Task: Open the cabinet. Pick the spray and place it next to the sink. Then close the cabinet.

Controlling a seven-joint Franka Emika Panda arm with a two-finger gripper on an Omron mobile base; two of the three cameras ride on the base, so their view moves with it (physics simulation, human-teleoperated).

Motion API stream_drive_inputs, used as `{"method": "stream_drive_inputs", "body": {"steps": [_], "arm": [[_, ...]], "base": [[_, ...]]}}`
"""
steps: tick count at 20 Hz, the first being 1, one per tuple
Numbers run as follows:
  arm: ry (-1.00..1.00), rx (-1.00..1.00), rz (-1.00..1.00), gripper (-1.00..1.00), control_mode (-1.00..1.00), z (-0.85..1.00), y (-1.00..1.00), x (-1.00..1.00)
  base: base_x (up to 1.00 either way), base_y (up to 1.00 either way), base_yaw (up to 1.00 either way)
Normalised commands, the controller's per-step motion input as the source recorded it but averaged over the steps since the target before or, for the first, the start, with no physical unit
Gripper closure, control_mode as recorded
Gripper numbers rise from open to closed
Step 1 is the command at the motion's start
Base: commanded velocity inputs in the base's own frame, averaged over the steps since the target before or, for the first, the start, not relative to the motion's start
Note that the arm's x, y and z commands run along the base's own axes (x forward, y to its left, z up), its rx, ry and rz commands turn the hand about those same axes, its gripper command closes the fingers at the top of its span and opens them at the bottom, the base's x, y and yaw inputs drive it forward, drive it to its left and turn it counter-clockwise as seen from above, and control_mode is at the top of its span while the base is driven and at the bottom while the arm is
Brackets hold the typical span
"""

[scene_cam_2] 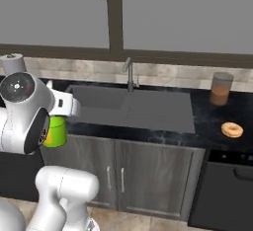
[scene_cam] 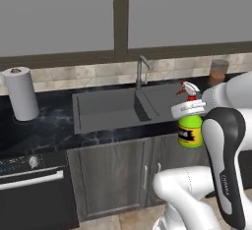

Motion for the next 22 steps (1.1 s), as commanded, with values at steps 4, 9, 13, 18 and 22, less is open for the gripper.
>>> {"method": "stream_drive_inputs", "body": {"steps": [4, 9, 13, 18, 22], "arm": [[0.0, 0.0, 0.0, 1.0, 1.0, 0.0, 0.0, 0.0], [0.0, 0.0, 0.0, 1.0, 1.0, 0.0, 0.0, 0.0], [0.0, 0.0, 0.0, 1.0, 1.0, 0.0, 0.0, 0.0], [0.0, 0.0, 0.0, 1.0, 1.0, 0.0, 0.0, 0.0], [0.0, 0.0, 0.0, 1.0, 1.0, 0.0, 0.0, 0.0]], "base": [[0.32, 0.5, -0.19], [0.34, 0.62, -0.13], [0.53, 0.55, -0.11], [0.68, 0.39, -0.08], [0.48, 0.63, -0.11]]}}
